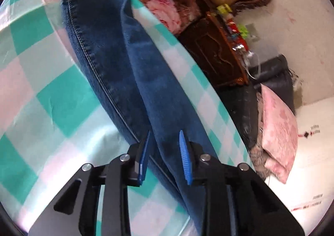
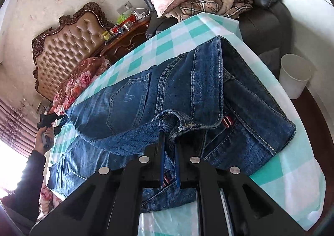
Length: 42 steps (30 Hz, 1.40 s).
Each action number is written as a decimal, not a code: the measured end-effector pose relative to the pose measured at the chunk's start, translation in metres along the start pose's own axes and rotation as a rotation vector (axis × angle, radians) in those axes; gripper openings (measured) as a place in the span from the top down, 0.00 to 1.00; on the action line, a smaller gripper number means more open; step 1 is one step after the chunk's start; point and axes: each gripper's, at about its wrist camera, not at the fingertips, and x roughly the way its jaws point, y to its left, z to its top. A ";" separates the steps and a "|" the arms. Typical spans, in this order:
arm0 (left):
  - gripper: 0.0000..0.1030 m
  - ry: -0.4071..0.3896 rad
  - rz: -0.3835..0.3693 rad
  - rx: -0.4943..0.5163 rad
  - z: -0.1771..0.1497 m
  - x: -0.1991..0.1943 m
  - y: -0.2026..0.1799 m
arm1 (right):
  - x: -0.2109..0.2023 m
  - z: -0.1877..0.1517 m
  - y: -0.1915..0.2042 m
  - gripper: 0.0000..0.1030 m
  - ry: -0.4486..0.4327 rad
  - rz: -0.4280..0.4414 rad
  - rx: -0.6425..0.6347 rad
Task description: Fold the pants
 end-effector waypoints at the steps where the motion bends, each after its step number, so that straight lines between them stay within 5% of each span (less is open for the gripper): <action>1: 0.74 0.003 0.000 -0.009 0.003 0.004 0.001 | 0.001 0.000 -0.001 0.91 0.001 0.001 0.006; 4: 0.78 0.016 0.028 -0.030 0.011 0.017 0.002 | 0.004 0.002 -0.003 0.91 0.006 -0.004 0.014; 7: 0.99 0.036 -0.008 -0.034 0.013 0.017 -0.001 | 0.005 0.007 -0.001 0.91 0.004 -0.012 0.019; 12: 0.99 -0.049 -0.089 0.046 -0.006 -0.059 -0.015 | -0.015 0.024 0.004 0.91 -0.036 -0.040 -0.002; 16: 0.99 -0.104 -0.100 0.121 -0.063 -0.147 0.001 | -0.038 0.037 -0.012 0.90 -0.057 -0.070 0.032; 20: 0.99 -0.117 -0.122 0.093 -0.150 -0.202 0.057 | -0.029 0.030 -0.048 0.89 0.028 -0.154 0.122; 23: 0.99 -0.079 -0.068 0.033 -0.201 -0.201 0.104 | -0.022 0.013 -0.065 0.58 0.061 -0.190 0.197; 25: 0.99 -0.059 -0.054 -0.019 -0.222 -0.194 0.129 | -0.027 0.000 -0.073 0.55 0.035 -0.166 0.274; 27: 0.99 -0.055 -0.074 -0.045 -0.230 -0.191 0.136 | -0.037 -0.008 -0.076 0.32 -0.005 -0.195 0.344; 31: 0.99 -0.083 -0.075 0.005 -0.230 -0.194 0.128 | -0.058 -0.030 -0.081 0.30 -0.077 -0.158 0.484; 36: 0.99 -0.069 -0.102 -0.004 -0.224 -0.190 0.131 | -0.047 -0.033 -0.062 0.30 -0.049 -0.071 0.457; 39: 0.77 -0.064 -0.124 -0.052 -0.221 -0.187 0.143 | -0.030 -0.024 -0.049 0.30 -0.015 -0.059 0.429; 42: 0.74 -0.052 -0.129 -0.098 -0.217 -0.181 0.152 | -0.011 -0.015 -0.043 0.30 0.019 -0.074 0.413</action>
